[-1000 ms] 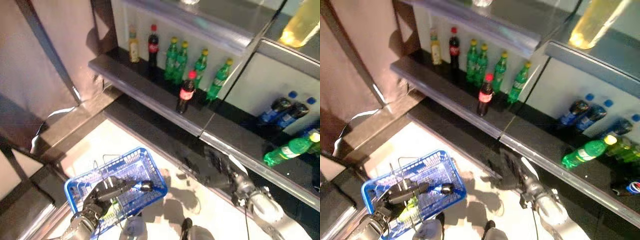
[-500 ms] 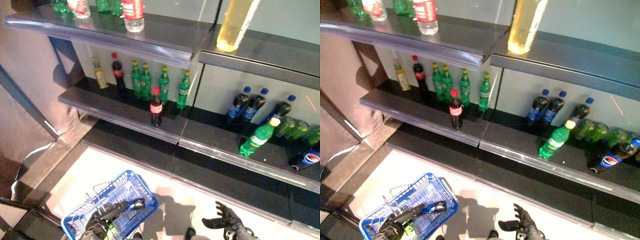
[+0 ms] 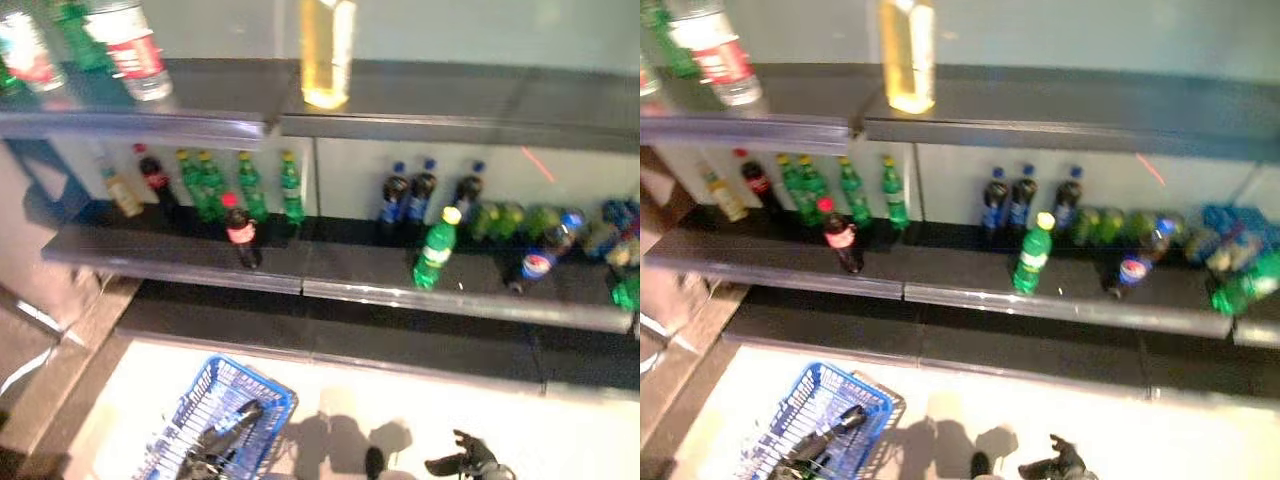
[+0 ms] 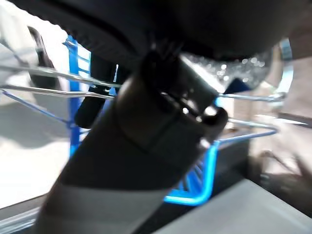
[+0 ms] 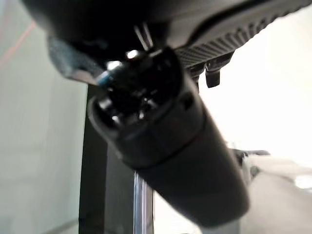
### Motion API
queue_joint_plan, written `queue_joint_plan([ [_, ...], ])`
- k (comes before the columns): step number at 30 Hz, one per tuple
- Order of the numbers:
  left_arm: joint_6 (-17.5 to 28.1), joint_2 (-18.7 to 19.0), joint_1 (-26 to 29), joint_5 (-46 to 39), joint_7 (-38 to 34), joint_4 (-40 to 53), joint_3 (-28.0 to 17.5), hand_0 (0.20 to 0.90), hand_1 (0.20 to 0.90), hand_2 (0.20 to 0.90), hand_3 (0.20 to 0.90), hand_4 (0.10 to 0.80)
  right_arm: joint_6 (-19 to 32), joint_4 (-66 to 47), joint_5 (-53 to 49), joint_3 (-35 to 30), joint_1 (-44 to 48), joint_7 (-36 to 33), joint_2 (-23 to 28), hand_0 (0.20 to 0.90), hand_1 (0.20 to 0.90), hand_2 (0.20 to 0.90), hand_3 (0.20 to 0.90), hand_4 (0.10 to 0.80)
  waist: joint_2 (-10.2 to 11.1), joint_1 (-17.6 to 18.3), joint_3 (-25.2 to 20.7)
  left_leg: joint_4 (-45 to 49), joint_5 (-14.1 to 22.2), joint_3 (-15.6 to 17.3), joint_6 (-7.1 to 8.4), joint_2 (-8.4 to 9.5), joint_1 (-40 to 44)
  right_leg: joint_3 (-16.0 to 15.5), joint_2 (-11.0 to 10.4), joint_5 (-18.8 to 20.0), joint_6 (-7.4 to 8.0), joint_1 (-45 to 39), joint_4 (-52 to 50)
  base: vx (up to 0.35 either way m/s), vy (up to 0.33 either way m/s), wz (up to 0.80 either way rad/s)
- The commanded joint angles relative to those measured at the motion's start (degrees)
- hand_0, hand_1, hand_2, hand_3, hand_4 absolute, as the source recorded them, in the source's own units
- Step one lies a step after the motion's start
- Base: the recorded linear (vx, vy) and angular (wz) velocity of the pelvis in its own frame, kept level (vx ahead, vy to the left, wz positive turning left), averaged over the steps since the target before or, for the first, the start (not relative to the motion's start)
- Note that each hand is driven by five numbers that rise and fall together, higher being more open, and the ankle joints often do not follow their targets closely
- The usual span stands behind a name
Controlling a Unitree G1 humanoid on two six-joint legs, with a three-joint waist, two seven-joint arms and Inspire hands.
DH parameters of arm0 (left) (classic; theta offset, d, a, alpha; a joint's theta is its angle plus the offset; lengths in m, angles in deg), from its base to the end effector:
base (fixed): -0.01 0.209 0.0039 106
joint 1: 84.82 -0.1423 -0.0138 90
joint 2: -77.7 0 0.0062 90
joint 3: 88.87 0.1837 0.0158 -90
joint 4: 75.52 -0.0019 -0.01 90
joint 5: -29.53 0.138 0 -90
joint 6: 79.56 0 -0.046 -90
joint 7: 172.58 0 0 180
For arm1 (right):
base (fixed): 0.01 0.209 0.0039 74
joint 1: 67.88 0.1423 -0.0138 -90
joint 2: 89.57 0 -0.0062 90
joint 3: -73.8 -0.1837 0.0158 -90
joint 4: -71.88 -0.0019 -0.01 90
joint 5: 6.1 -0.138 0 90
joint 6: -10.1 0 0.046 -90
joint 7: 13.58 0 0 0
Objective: Pick up the drink and place into the basket.
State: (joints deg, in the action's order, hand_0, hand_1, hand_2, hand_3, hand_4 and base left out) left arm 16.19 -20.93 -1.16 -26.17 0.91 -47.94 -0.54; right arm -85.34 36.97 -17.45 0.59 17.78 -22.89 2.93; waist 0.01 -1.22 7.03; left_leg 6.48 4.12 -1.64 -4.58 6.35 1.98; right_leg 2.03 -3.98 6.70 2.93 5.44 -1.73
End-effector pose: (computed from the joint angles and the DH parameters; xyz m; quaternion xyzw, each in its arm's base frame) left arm 0.0575 0.2023 -0.1181 -0.3069 0.4503 0.3723 0.7513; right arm 0.0815 -0.2281 -0.1043 -0.1609 0.5367 -0.0701 0.8253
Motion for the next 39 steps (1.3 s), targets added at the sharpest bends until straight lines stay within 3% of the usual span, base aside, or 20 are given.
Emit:
queue_joint_plan([
  [1,2.22,1.52,0.70,8.17,2.07,1.36,5.05,0.300,0.300,0.300,0.200,0.100,4.12,1.65,-2.29,0.18,0.08,-3.62,-2.83,0.900,0.900,0.900,0.900,0.800,3.31,1.58,0.64,6.33,3.85,4.47,3.69,0.02,-1.77,-3.38,1.64,-3.36,0.88,-7.49,3.08,-0.082,0.062,-0.32],
  [5,2.56,2.00,0.99,12.80,1.43,-1.98,8.31,0.300,0.300,0.300,0.200,0.100,6.06,5.01,-0.32,-0.66,-0.09,-4.67,-4.03,0.900,0.900,0.900,0.900,0.800,2.86,2.45,0.49,0.64,2.50,4.42,3.17,-0.28,0.82,-3.99,2.71,-3.20,1.46,-6.81,2.90,-0.077,0.033,-0.39],
  [7,2.99,2.40,0.64,13.98,0.85,-3.02,7.80,0.300,0.300,0.300,0.200,0.100,5.39,6.32,-0.49,-0.91,0.23,-4.59,-4.50,0.900,0.900,0.900,0.900,0.800,2.99,1.81,0.70,-0.07,2.65,6.10,3.24,-0.41,1.55,-7.86,1.63,-2.85,2.11,-6.14,2.37,-0.121,-0.083,-0.53],
  [8,3.48,2.79,0.24,14.89,0.59,-3.79,7.31,0.300,0.300,0.300,0.200,0.100,6.04,7.67,0.08,-1.14,0.58,-3.45,-4.71,0.900,0.900,0.900,0.900,0.800,2.73,1.38,0.98,-0.81,2.57,7.38,3.10,-1.06,2.08,-9.30,0.70,-3.27,2.38,-5.69,1.00,-0.122,-0.121,-0.53],
  [14,2.60,4.77,1.11,15.36,0.96,-6.24,6.09,0.300,0.300,0.300,0.200,0.100,7.63,11.13,-0.84,-1.78,1.38,-3.83,-6.19,0.900,0.900,0.900,0.900,0.800,1.30,1.50,0.79,-1.27,1.98,8.19,1.79,-3.03,2.28,-8.66,-3.85,-4.30,3.95,-3.35,-7.13,-0.109,-0.245,-0.61],
  [16,1.37,5.36,1.33,14.79,0.53,-5.86,5.19,0.300,0.300,0.300,0.200,0.100,6.46,11.60,2.71,-0.84,2.92,-4.54,-6.41,0.900,0.900,0.900,0.900,0.800,0.76,0.70,0.60,-1.39,2.19,9.62,2.66,-5.26,3.15,-11.38,-7.18,-3.42,4.90,-3.49,-6.87,-0.071,-0.459,-0.46],
  [18,0.74,5.74,1.22,14.32,0.33,-5.40,4.68,0.300,0.300,0.300,0.200,0.100,5.71,11.62,3.71,0.12,3.46,-4.02,-6.20,0.900,0.900,0.900,0.900,0.800,0.79,0.06,0.65,-1.05,2.36,11.08,3.68,-6.69,3.58,-13.92,-7.65,-4.18,4.86,-4.99,-4.87,-0.003,-0.425,-0.86],
  [21,0.33,5.48,1.64,11.04,-1.75,-3.58,3.56,0.300,0.300,0.300,0.200,0.100,3.68,10.57,6.71,1.86,3.82,-3.42,-5.36,0.900,0.900,0.900,0.900,0.800,2.03,0.21,0.62,2.35,2.10,13.10,6.11,-11.17,3.13,-13.77,-4.57,-6.39,2.47,-6.69,-3.49,0.041,-0.615,-0.94],
  [23,0.21,5.26,1.88,10.52,-2.47,-2.54,3.57,0.300,0.300,0.300,0.200,0.100,4.29,10.06,5.16,2.53,3.86,-2.73,-4.73,0.900,0.900,0.900,0.900,0.800,2.94,-0.03,1.49,6.97,0.61,12.92,6.81,-13.55,1.83,-13.87,-2.89,-7.13,0.91,-7.76,-3.07,0.041,-0.509,-0.74],
  [24,0.52,5.11,1.98,10.81,-2.71,-2.44,3.63,0.300,0.300,0.300,0.200,0.100,4.30,9.91,4.13,2.69,3.94,-2.64,-4.60,0.900,0.900,0.900,0.900,0.800,3.33,-0.04,1.58,8.13,-0.13,12.75,6.81,-14.02,1.20,-13.81,-2.42,-7.15,0.45,-7.82,-2.83,0.046,-0.558,-0.80],
  [26,1.29,4.13,2.20,9.96,-3.83,-2.13,3.94,0.300,0.300,0.300,0.200,0.100,4.52,9.74,4.64,3.08,3.57,-1.41,-4.61,0.900,0.900,0.900,0.900,0.800,4.42,-0.81,3.30,18.15,-4.61,10.29,6.30,-15.48,-4.18,-12.38,0.60,-7.79,-2.20,-9.26,-2.54,0.058,-0.599,-0.80],
  [27,1.33,4.09,2.21,9.91,-3.83,-2.15,4.00,0.300,0.300,0.300,0.200,0.100,4.69,9.93,4.72,3.13,3.59,-1.32,-4.60,0.900,0.900,0.900,0.900,0.800,4.54,-1.04,3.51,19.14,-4.33,9.31,5.93,-14.71,-4.90,-12.13,0.72,-7.79,-2.31,-9.43,-2.48,0.087,-0.440,-0.63],
  [29,2.01,3.13,1.74,10.87,-3.29,-2.35,3.88,0.300,0.300,0.300,0.200,0.100,5.20,10.96,4.43,3.44,4.45,-0.55,-4.14,0.900,0.900,0.900,0.900,0.800,3.95,-3.32,4.40,20.08,-1.02,4.20,2.79,-5.79,-7.49,-9.87,1.90,-7.71,-2.29,-10.26,-2.36,0.134,-0.240,-0.67],
  [30,2.01,3.14,1.76,10.87,-3.29,-2.35,3.87,0.300,0.300,0.300,0.200,0.100,5.20,10.97,4.43,3.44,4.47,-0.55,-4.16,0.900,0.900,0.900,0.900,0.800,4.09,-3.24,4.25,19.82,-1.28,4.17,2.79,-5.65,-7.61,-9.92,1.78,-7.65,-2.29,-10.07,-2.34,0.197,-0.200,-0.97],
  [31,3.04,2.76,1.20,10.60,-2.42,-3.24,3.90,0.300,0.300,0.300,0.200,0.100,5.64,11.52,4.06,3.54,5.14,-0.64,-4.13,0.900,0.900,0.900,0.900,0.800,3.21,-4.04,4.37,17.34,-1.23,3.59,2.25,-2.50,-8.06,-8.76,3.04,-7.94,-2.03,-10.62,-2.11,0.260,-0.183,-1.03],
  [32,3.45,2.74,0.76,9.88,-1.84,-3.87,3.98,0.300,0.300,0.300,0.200,0.100,6.05,12.09,4.26,3.37,5.92,-0.69,-4.36,0.900,0.900,0.900,0.900,0.800,2.14,-4.59,4.28,13.04,-2.13,4.04,2.37,-0.64,-8.61,-8.15,4.51,-8.57,-1.84,-11.07,-2.01,0.303,-0.209,-1.00],
  [36,4.26,2.62,0.14,8.99,-1.48,-4.57,4.12,0.300,0.300,0.300,0.200,0.100,5.25,11.51,4.09,4.34,6.73,-1.72,-4.85,0.900,0.900,0.900,0.900,0.800,-0.46,-6.69,4.45,3.76,-7.44,5.38,3.98,1.98,-11.82,-7.87,8.25,-11.08,-2.07,-12.71,-3.61,0.369,-0.178,-0.62],
  [37,4.37,2.65,0.02,8.53,-1.49,-4.90,3.73,0.300,0.300,0.300,0.200,0.100,5.13,10.97,3.87,4.27,6.66,-2.23,-5.27,0.900,0.900,0.900,0.900,0.800,-0.94,-7.09,4.13,1.72,-8.09,10.93,3.98,2.45,-13.23,-9.35,9.76,-11.98,-2.02,-13.59,-5.61,0.322,-0.165,-0.44],
  [38,4.41,2.68,-0.03,8.34,-1.57,-5.00,3.65,0.300,0.300,0.300,0.200,0.100,5.07,10.72,3.99,4.23,6.54,-2.29,-5.39,0.900,0.900,0.900,0.900,0.800,-0.85,-7.20,3.98,1.65,-7.94,12.12,3.86,2.65,-13.37,-9.64,9.95,-12.20,-1.91,-13.69,-6.23,0.484,-0.230,-0.40],
  [39,4.21,2.68,-0.11,7.62,-2.01,-4.99,3.06,0.300,0.300,0.300,0.200,0.100,4.86,10.00,4.41,4.14,6.08,-2.56,-5.88,0.900,0.900,0.900,0.900,0.800,-0.61,-7.11,3.40,2.08,-7.04,16.91,3.20,2.58,-13.59,-11.49,10.68,-12.48,-1.56,-13.84,-8.88,0.373,-0.118,-0.19],
])
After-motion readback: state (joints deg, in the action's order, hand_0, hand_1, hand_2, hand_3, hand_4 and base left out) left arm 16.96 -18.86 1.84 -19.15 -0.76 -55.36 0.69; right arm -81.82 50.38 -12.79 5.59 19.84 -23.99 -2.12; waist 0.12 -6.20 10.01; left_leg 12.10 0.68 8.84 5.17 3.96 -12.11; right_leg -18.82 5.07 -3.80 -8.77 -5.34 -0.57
